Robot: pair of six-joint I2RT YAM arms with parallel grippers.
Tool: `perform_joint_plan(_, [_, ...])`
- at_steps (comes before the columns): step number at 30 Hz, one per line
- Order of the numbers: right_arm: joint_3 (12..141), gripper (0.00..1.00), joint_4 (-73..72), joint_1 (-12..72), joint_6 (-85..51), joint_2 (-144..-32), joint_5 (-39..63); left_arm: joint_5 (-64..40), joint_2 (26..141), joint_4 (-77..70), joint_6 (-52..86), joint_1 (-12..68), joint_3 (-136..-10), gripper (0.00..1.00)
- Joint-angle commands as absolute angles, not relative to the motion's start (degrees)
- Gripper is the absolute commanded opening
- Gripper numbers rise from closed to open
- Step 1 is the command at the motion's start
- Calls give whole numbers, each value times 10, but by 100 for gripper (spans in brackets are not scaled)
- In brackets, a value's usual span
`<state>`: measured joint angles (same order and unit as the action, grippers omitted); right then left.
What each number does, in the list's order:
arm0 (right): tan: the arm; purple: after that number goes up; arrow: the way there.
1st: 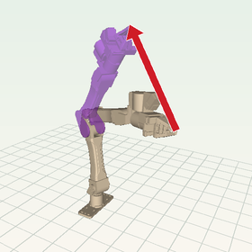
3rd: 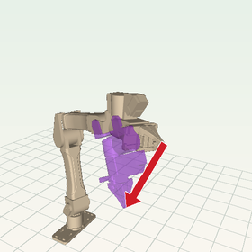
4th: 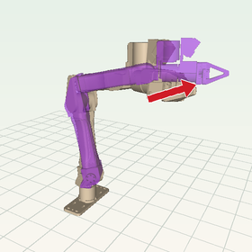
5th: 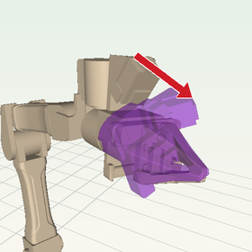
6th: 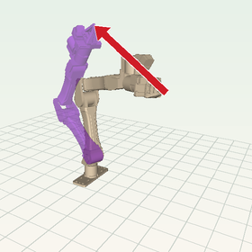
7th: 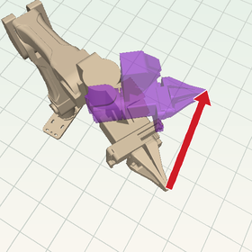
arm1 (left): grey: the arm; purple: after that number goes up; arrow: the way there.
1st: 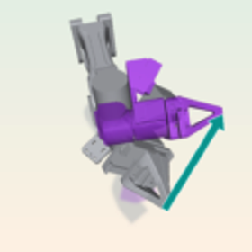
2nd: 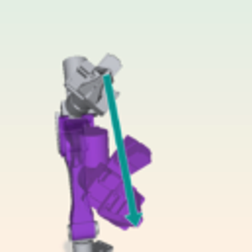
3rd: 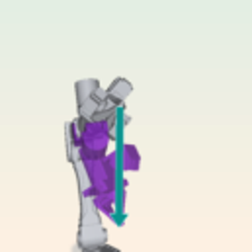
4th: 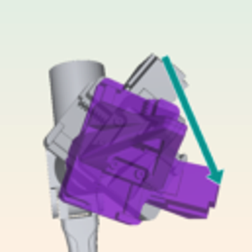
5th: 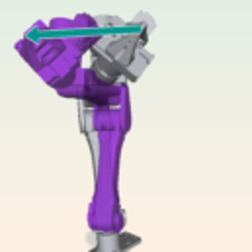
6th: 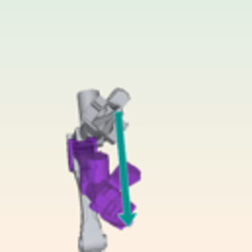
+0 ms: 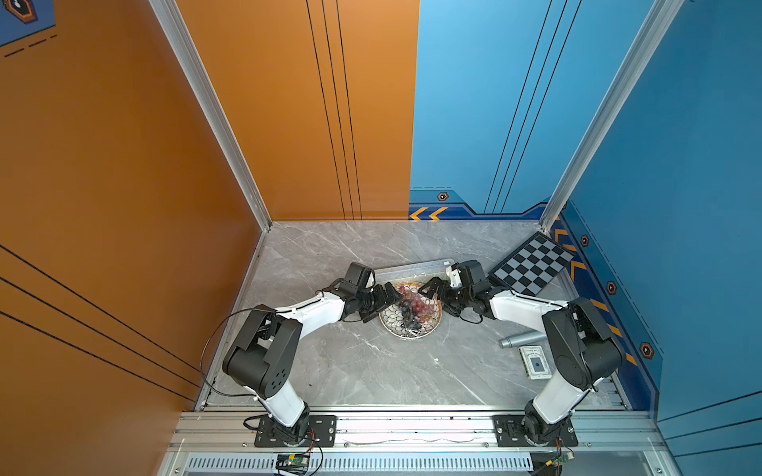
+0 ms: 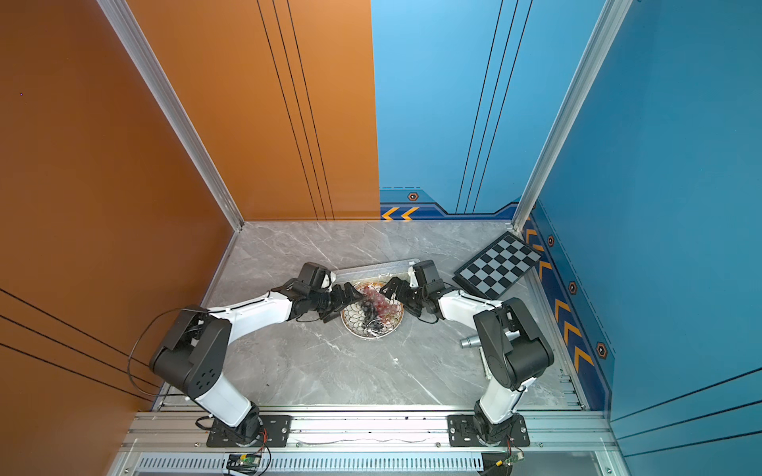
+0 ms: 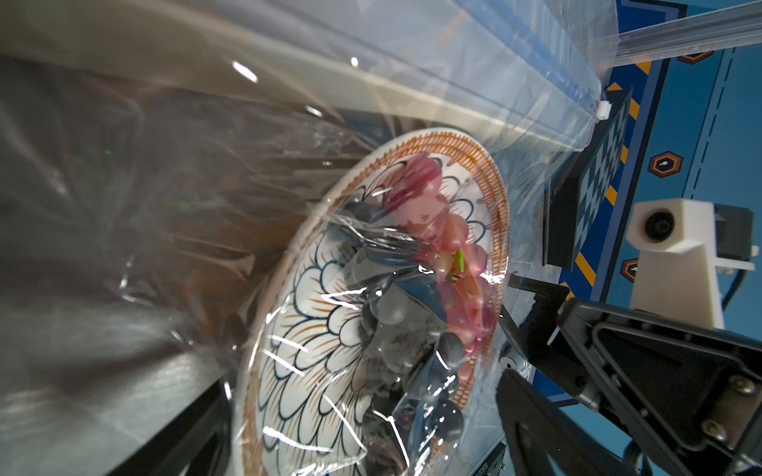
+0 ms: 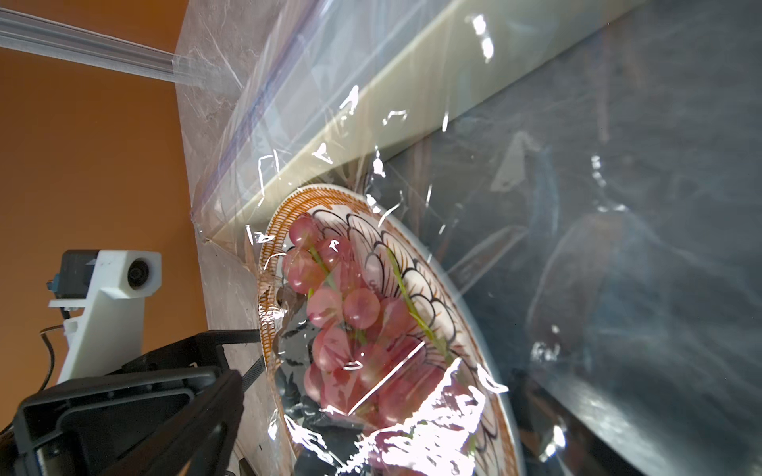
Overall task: Wrap the plate with plastic wrap
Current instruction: Adjust the plate at the center of the board.
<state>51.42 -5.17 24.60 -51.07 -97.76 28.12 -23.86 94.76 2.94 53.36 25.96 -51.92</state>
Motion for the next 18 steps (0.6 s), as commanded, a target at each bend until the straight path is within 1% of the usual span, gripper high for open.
perform_joint_plan(1, [510,100,-76,268,-535,-958,294,-266,951,11,549,279,-539,97])
perform_joint_plan(9, [458,100,-74,278,-547,-920,282,-253,922,11,565,305,-510,97])
perform_joint_plan(14, [445,100,-66,273,-538,-914,275,-244,919,12,563,304,-500,97])
perform_joint_plan(18, [449,100,-25,257,-510,-894,251,-224,909,58,539,295,-509,98])
